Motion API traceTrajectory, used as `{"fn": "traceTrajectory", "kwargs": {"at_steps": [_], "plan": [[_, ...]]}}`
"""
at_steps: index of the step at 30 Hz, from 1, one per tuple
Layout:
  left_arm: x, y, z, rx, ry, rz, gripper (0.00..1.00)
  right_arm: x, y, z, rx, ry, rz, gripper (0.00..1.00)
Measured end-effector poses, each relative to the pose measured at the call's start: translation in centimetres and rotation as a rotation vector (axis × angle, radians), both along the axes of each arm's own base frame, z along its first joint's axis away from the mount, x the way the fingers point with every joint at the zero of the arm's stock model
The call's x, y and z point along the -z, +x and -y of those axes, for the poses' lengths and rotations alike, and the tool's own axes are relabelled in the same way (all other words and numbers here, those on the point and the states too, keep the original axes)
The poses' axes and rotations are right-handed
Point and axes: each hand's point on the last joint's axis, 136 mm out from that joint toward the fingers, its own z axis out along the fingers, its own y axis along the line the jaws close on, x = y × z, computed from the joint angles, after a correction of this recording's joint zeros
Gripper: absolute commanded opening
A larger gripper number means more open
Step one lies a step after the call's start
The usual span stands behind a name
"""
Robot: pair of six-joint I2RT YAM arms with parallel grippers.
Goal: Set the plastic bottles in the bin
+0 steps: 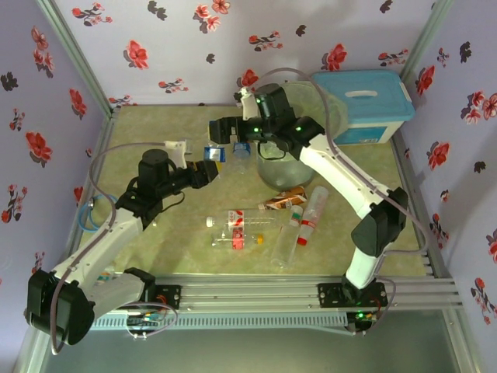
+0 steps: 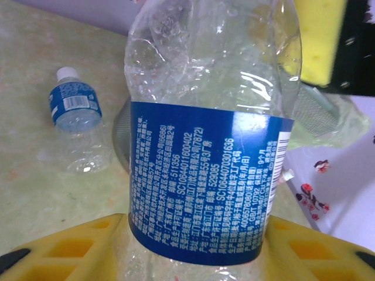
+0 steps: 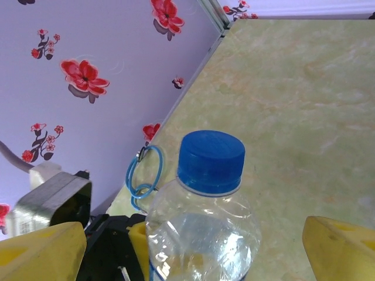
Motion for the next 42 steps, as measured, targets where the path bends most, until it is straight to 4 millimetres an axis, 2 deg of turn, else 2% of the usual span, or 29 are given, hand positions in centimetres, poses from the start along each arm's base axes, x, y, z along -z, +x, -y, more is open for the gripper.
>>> {"fn": "traceTrajectory", "kwargs": {"at_steps": [5,9,21,27,29,30,32,34,38,42], "plan": [[-1.0,0.0,0.5,0.014,-0.031,0.03,0.23,1.1,0.2,-0.5,-0.006,-0.003,-0.034,0.94],[-1.3,0.0,0.5,0.016,-0.041,0.033,0.23,1.8,0.3,-0.9,-0.011,-0.001,-0.066,0.88],[-1.2,0.3,0.8,0.016,-0.053,0.025,0.23,1.7,-0.5,-1.3,-0.04,0.034,-0.13,0.58],[-1.3,0.3,0.8,0.011,-0.066,0.02,0.28,1.6,-0.4,-1.4,-0.041,0.039,-0.122,0.47],[-1.3,0.4,0.8,0.01,-0.068,0.019,0.28,1.6,-0.4,-1.4,-0.041,0.04,-0.121,0.47],[-1.3,0.4,0.8,0.01,-0.068,0.019,0.28,1.6,-0.3,-1.4,-0.041,0.041,-0.121,0.51],[-1.3,0.4,0.7,0.004,-0.069,0.017,0.28,1.7,-0.2,-1.6,-0.043,0.043,-0.124,0.69],[-1.4,0.5,0.7,0.003,-0.069,0.019,0.28,1.8,-0.1,-1.8,-0.047,0.051,-0.131,0.77],[-1.8,0.3,1.0,0.017,-0.081,0.035,0.28,2.4,0.2,-2.3,-0.053,0.049,-0.145,0.79],[-1.8,0.3,1.0,0.017,-0.081,0.034,0.28,2.6,0.3,-2.6,-0.066,0.054,-0.151,0.72]]}}
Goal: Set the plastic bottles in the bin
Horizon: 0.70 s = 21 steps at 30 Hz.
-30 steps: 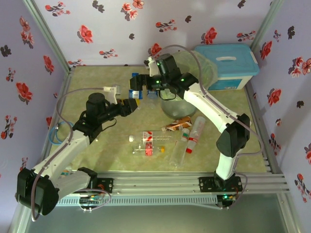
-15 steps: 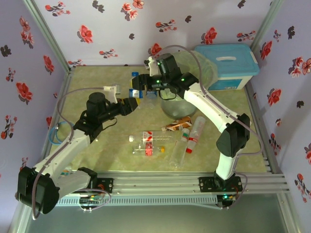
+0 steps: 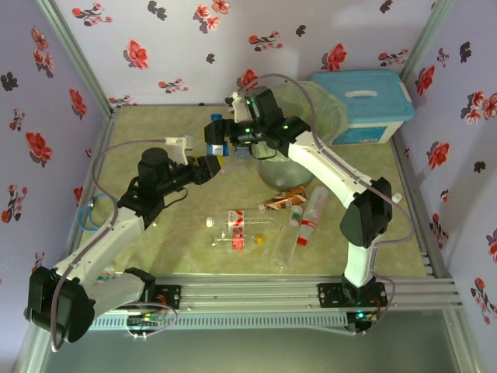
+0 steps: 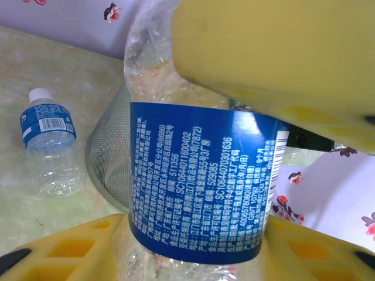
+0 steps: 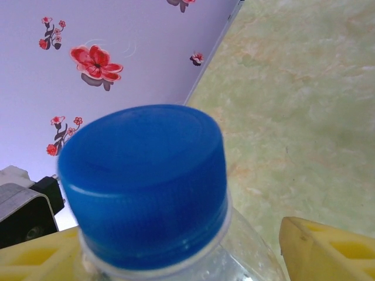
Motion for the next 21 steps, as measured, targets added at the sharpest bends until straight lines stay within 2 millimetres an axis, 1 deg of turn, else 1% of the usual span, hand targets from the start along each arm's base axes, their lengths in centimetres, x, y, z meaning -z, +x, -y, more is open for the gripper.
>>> {"fn": "traceTrajectory", "kwargs": {"at_steps": [5,7,8,9,11,13,15,17,19,21], "plan": [[0.0,0.0,0.0,0.0,-0.001,-0.002,0.29,-0.2,-0.1,-0.2,-0.007,0.008,0.004,0.6],[0.0,0.0,0.0,-0.001,-0.002,-0.004,0.36,-0.2,-0.1,-0.2,-0.007,0.008,0.004,0.57],[0.0,0.0,0.0,-0.001,-0.004,-0.005,0.41,-0.2,-0.1,-0.2,-0.007,0.008,0.005,0.56],[0.0,0.0,0.0,-0.001,-0.004,-0.006,0.49,-0.2,-0.1,-0.2,-0.006,0.008,0.005,0.55],[0.0,0.0,0.0,-0.001,-0.004,-0.002,0.7,-0.2,0.0,-0.1,-0.005,0.009,0.004,0.55],[-0.2,-0.1,0.1,0.007,-0.008,0.005,0.86,-0.3,0.2,0.0,0.002,0.008,0.005,0.54],[-0.2,-0.2,0.1,0.008,-0.01,0.005,0.91,-0.8,0.9,0.6,0.022,0.008,0.014,0.54],[-0.2,-0.2,0.0,0.007,-0.009,0.006,0.93,-1.9,2.1,1.6,0.052,0.018,0.04,0.54],[0.0,-0.4,-0.1,0.007,-0.006,0.005,0.93,-3.1,3.6,3.2,0.097,0.025,0.075,0.54],[0.2,-0.6,-0.2,0.004,0.001,0.002,0.93,-4.4,5.0,5.2,0.149,0.032,0.107,0.53]]}}
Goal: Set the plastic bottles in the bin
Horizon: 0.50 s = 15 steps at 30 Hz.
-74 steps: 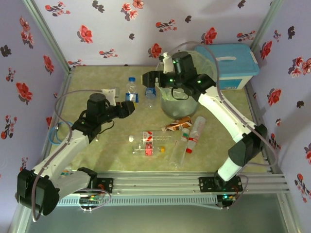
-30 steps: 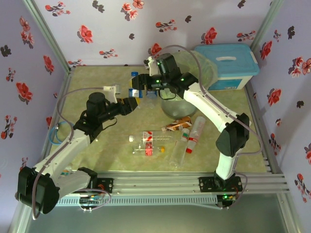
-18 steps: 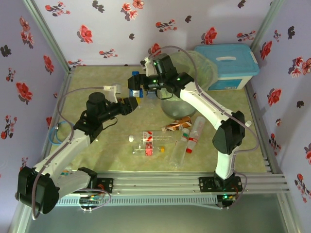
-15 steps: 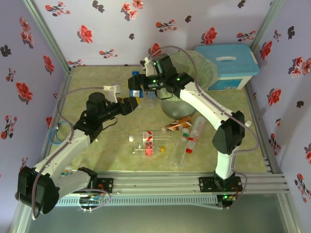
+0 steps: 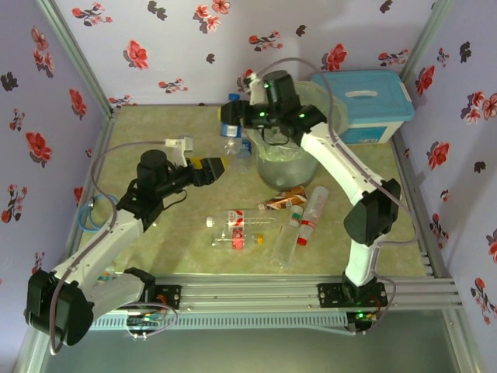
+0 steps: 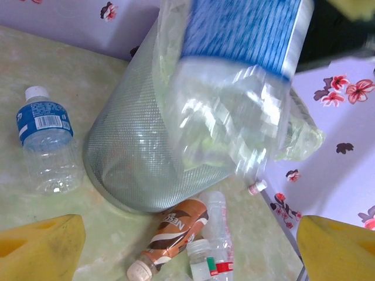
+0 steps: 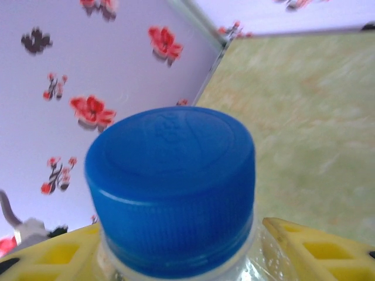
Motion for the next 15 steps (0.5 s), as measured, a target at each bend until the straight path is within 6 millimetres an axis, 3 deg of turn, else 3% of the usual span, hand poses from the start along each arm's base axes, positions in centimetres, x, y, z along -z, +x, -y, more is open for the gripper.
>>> {"fn": "traceTrajectory", "kwargs": {"at_steps": [2,8,11,15], "plan": [[0.5,-0.1,-0.2,-0.006,0.01,-0.008,0.93,-1.4,1.5,2.5,0.062,0.007,0.032,0.53],[2.2,-0.2,-0.7,-0.024,0.046,-0.05,0.92,-5.8,5.7,12.6,0.306,-0.011,0.149,0.47],[2.6,-0.3,-0.8,-0.029,0.061,-0.063,0.92,-6.6,7.4,17.0,0.422,-0.088,0.186,0.47],[2.8,-0.6,-1.1,-0.034,0.077,-0.066,0.91,-5.8,8.7,19.7,0.495,-0.2,0.201,0.47]]}}
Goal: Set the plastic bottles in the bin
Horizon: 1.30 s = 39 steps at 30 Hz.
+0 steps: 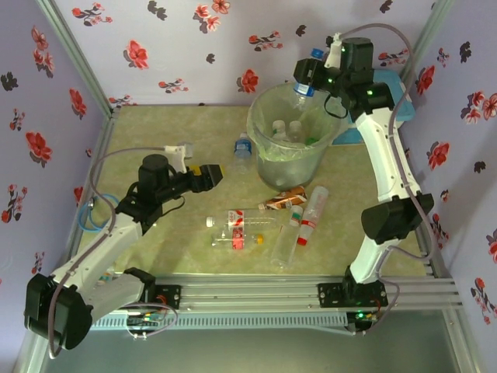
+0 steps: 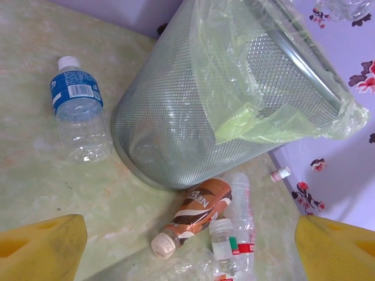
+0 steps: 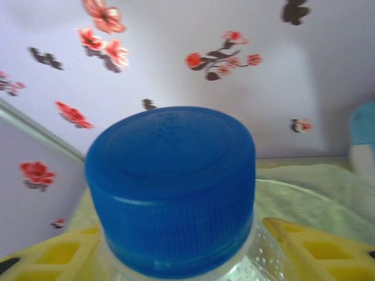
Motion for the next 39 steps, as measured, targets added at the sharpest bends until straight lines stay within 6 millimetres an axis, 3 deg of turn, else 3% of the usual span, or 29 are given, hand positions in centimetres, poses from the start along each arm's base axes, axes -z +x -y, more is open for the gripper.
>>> {"fn": "traceTrajectory", "kwargs": {"at_steps": [3,11,17,21,28,33,39], "plan": [[0.3,-0.1,-0.3,-0.012,0.014,-0.009,0.9,2.8,0.3,0.5,0.013,-0.06,-0.064,0.47],[2.4,0.0,-0.9,-0.045,0.067,-0.076,0.9,12.5,0.0,0.8,-0.001,-0.148,-0.289,0.51],[3.6,0.3,-1.1,-0.058,0.091,-0.109,0.89,17.3,-1.4,0.8,-0.01,-0.181,-0.401,0.61],[4.6,0.5,-1.0,-0.061,0.107,-0.135,0.9,17.7,-2.1,0.9,-0.008,-0.191,-0.414,0.67],[4.6,0.5,-1.1,-0.061,0.125,-0.14,0.9,15.3,-2.8,1.3,-0.001,-0.197,-0.36,0.76],[4.3,0.5,-1.1,-0.061,0.128,-0.132,0.9,14.5,-3.2,1.4,0.003,-0.203,-0.343,0.71],[4.2,0.6,-1.1,-0.061,0.127,-0.13,0.9,15.1,-3.6,1.1,-0.008,-0.238,-0.354,0.59]]}}
